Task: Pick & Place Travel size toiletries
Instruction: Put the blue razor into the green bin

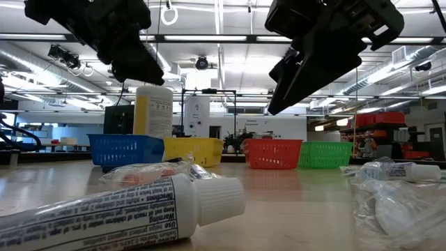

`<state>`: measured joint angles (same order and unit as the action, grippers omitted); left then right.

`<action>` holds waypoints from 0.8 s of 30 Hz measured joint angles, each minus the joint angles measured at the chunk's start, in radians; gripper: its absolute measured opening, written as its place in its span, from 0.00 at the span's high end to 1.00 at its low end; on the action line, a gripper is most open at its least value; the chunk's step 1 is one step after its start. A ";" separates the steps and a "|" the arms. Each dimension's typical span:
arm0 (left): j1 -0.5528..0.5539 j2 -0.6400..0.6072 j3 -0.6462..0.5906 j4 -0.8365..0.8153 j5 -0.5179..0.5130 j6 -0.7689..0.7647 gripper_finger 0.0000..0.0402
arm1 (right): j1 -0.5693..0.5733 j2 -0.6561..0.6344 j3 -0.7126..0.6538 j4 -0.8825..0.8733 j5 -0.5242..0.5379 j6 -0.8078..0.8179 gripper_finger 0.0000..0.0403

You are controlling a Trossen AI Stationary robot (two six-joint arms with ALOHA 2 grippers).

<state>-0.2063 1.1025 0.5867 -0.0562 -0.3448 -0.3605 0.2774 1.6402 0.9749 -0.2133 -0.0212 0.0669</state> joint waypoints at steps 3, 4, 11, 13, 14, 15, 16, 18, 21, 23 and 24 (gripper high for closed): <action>-0.015 0.003 0.001 0.005 0.001 -0.008 0.59 | 0.000 0.000 0.000 -0.003 0.000 0.005 0.48; -0.019 0.011 0.001 0.005 -0.003 -0.003 0.59 | 0.000 0.000 0.000 -0.009 -0.008 0.007 0.48; -0.030 0.013 0.000 -0.010 -0.009 -0.003 0.59 | 0.065 -0.004 0.000 -0.137 -0.115 0.041 0.48; -0.030 0.013 0.000 -0.004 -0.010 -0.012 0.59 | 0.104 -0.004 0.000 -0.208 -0.149 0.072 0.48; -0.030 0.013 0.000 -0.005 -0.010 -0.014 0.59 | 0.127 -0.004 0.000 -0.242 -0.155 0.090 0.48; -0.030 0.013 0.000 -0.004 -0.010 -0.013 0.59 | 0.154 -0.004 0.000 -0.271 -0.156 0.105 0.48; -0.030 0.013 0.000 -0.005 -0.016 -0.013 0.59 | 0.181 -0.004 0.000 -0.296 -0.156 0.120 0.48; -0.030 0.013 0.000 -0.005 -0.038 -0.016 0.59 | 0.238 -0.004 0.000 -0.345 -0.147 0.163 0.49; -0.030 0.013 0.000 -0.005 -0.058 -0.026 0.59 | 0.325 -0.004 0.000 -0.341 -0.124 0.264 0.50; -0.030 0.013 0.000 -0.006 -0.058 -0.026 0.59 | 0.380 -0.004 0.000 -0.315 -0.107 0.333 0.51; -0.030 0.013 0.000 -0.006 -0.058 -0.026 0.59 | 0.405 -0.004 0.000 -0.300 -0.092 0.370 0.52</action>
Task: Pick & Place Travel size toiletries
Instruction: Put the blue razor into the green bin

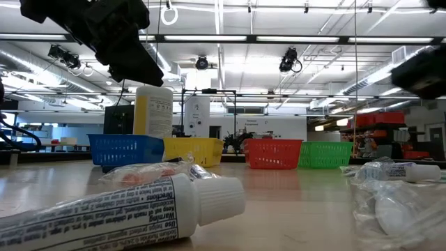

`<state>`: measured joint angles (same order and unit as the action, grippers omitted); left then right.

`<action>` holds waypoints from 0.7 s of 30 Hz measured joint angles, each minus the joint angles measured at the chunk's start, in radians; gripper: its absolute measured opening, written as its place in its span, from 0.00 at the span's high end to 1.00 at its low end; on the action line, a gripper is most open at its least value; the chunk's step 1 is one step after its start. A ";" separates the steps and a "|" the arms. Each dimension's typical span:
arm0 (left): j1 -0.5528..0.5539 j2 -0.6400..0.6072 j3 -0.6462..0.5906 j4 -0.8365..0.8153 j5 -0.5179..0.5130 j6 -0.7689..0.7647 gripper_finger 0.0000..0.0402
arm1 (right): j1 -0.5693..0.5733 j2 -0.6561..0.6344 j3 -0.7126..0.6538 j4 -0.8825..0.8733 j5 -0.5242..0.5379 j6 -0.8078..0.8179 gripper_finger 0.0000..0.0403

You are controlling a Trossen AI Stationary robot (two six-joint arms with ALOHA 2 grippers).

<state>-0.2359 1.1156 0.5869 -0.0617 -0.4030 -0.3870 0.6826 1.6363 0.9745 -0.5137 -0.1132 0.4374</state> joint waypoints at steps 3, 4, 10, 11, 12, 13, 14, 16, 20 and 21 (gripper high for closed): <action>0.000 0.000 0.000 0.000 0.000 -0.001 0.59 | 0.073 0.000 0.000 0.021 0.035 0.092 0.52; 0.000 0.000 0.000 0.001 0.000 -0.002 0.59 | 0.096 0.000 0.000 0.022 0.043 0.112 0.52; 0.000 0.000 0.000 0.000 0.000 -0.022 0.59 | 0.209 0.019 0.000 0.015 0.162 0.096 0.52; 0.000 0.000 0.000 0.000 0.000 -0.022 0.59 | 0.217 0.028 0.000 0.015 0.181 0.080 0.52; 0.000 0.000 0.000 0.001 -0.001 -0.022 0.59 | 0.223 0.037 0.000 0.017 0.200 0.070 0.52; 0.000 0.000 0.000 0.003 -0.004 -0.022 0.59 | 0.226 0.048 0.000 0.019 0.215 0.064 0.52; 0.000 0.000 0.000 0.006 -0.007 -0.023 0.59 | 0.227 0.060 0.000 0.026 0.216 0.059 0.52; 0.000 0.000 0.000 0.008 -0.008 -0.039 0.59 | 0.228 0.087 0.000 0.039 0.216 0.055 0.52; 0.000 0.000 0.000 0.008 -0.008 -0.048 0.59 | 0.228 0.137 0.000 0.075 0.211 0.048 0.54; 0.000 0.000 0.000 0.007 -0.008 -0.048 0.59 | 0.228 0.149 0.000 0.076 0.211 0.044 0.54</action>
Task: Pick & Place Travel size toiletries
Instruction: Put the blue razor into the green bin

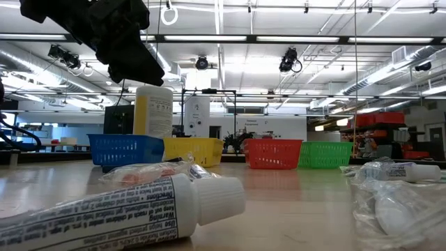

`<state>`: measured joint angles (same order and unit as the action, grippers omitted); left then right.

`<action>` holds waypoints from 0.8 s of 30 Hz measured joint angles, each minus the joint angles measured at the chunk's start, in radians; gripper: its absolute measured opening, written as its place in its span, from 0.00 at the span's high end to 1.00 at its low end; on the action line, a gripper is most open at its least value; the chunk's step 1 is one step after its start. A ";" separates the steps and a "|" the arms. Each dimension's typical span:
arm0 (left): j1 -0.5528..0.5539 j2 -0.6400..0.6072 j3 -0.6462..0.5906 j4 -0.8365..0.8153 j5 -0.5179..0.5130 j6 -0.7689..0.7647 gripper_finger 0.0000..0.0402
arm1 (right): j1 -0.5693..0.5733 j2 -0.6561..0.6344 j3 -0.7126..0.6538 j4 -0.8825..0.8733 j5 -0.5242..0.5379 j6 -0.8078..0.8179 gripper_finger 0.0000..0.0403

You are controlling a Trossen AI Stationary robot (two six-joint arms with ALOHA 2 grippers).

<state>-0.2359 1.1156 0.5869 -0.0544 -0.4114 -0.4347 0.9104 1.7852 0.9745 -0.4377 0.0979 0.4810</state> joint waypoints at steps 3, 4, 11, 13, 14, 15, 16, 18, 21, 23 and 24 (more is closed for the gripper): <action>0.000 0.000 0.000 0.003 -0.006 0.000 0.59 | 0.000 0.018 0.003 0.001 0.014 -0.003 0.58; 0.000 0.000 0.000 0.002 -0.006 0.000 0.59 | 0.001 0.023 0.004 -0.001 0.022 -0.003 0.60; 0.000 0.000 0.000 0.002 -0.006 0.000 0.59 | 0.001 0.026 0.004 -0.003 0.053 -0.026 0.76; 0.000 0.000 0.000 0.002 -0.006 0.000 0.59 | 0.001 0.027 0.003 -0.001 0.057 -0.026 0.80; 0.000 0.000 0.000 0.002 -0.006 0.000 0.59 | 0.001 0.027 0.003 0.002 0.059 -0.026 0.82; 0.000 0.000 0.000 0.002 -0.006 0.000 0.59 | 0.001 0.027 0.002 0.008 0.059 -0.026 0.84; 0.000 0.000 0.000 0.002 -0.006 0.000 0.59 | 0.001 0.028 0.001 0.015 0.056 -0.026 0.85; 0.000 0.000 0.000 0.002 -0.006 0.000 0.59 | 0.000 0.028 0.000 0.031 0.048 -0.026 0.86; 0.000 0.000 0.000 0.002 -0.006 0.000 0.59 | 0.000 0.028 -0.001 0.046 0.048 0.012 0.87; 0.000 0.000 0.000 0.002 -0.006 0.002 0.59 | 0.000 0.028 0.000 0.055 0.052 0.046 0.87; 0.000 0.000 0.000 0.002 -0.006 0.004 0.59 | 0.000 0.027 -0.001 0.062 0.058 0.060 0.87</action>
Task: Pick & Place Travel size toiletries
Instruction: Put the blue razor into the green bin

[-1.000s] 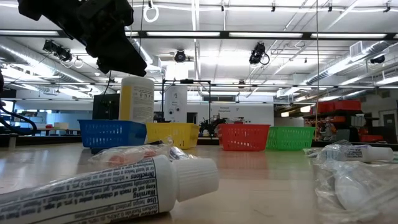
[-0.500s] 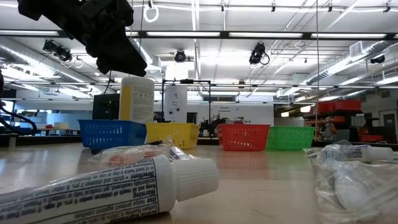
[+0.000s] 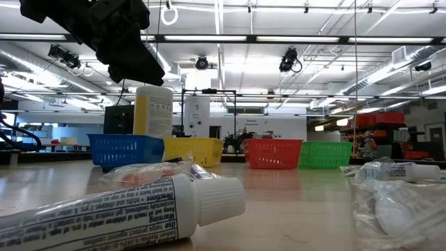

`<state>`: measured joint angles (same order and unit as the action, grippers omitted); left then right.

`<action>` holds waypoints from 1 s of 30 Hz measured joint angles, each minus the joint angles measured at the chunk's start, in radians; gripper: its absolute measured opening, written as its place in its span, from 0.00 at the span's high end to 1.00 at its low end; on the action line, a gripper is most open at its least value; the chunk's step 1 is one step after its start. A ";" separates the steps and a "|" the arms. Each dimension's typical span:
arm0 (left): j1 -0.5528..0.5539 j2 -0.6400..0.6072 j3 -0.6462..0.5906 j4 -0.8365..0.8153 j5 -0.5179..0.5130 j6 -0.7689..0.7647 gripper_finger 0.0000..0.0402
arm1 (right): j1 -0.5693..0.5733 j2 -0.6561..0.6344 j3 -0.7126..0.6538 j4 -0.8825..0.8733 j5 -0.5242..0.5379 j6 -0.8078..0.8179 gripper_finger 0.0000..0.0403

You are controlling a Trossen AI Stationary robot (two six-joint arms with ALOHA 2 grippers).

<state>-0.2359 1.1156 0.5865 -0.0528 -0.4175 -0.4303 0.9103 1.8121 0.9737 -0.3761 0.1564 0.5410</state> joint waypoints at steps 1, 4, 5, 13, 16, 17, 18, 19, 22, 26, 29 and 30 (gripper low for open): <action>0.000 0.000 0.000 0.000 0.000 0.001 0.59 | -0.001 -0.002 -0.001 0.011 0.002 0.001 0.87; 0.000 0.000 0.000 0.000 0.000 0.001 0.59 | -0.018 -0.026 -0.003 0.068 0.022 -0.006 0.87; 0.000 0.000 0.000 0.000 0.000 0.001 0.59 | -0.027 -0.047 -0.003 0.070 0.046 -0.007 0.87; 0.002 0.000 0.000 0.001 -0.011 0.022 0.59 | -0.161 -0.215 0.000 -0.010 0.229 -0.067 0.87; 0.002 0.000 -0.001 0.007 -0.011 0.045 0.59 | -0.224 -0.273 0.000 -0.101 0.410 -0.106 0.87; 0.002 0.000 -0.001 0.011 -0.011 0.049 0.59 | -0.248 -0.288 0.000 -0.124 0.483 -0.106 0.87; 0.002 0.000 -0.001 0.010 -0.011 0.053 0.59 | -0.274 -0.302 0.000 -0.141 0.551 -0.106 0.87; 0.002 0.000 -0.001 0.011 -0.011 0.056 0.59 | -0.300 -0.316 0.001 -0.173 0.609 -0.104 0.87; 0.002 0.000 -0.001 0.015 -0.009 0.063 0.59 | -0.402 -0.352 0.001 -0.222 0.717 -0.103 0.87; 0.002 0.000 -0.001 0.016 -0.008 0.065 0.59 | -0.568 -0.384 0.001 -0.270 0.731 -0.089 0.87; 0.002 0.000 -0.001 0.015 -0.008 0.071 0.59 | -0.701 -0.389 0.001 -0.286 0.716 -0.066 0.87; 0.002 0.000 -0.001 0.016 -0.007 0.071 0.59 | -0.742 -0.389 0.001 -0.299 0.705 -0.065 0.87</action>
<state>-0.2340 1.1152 0.5858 -0.0367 -0.4249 -0.3595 0.1679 1.4227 0.9745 -0.6747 0.8616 0.4759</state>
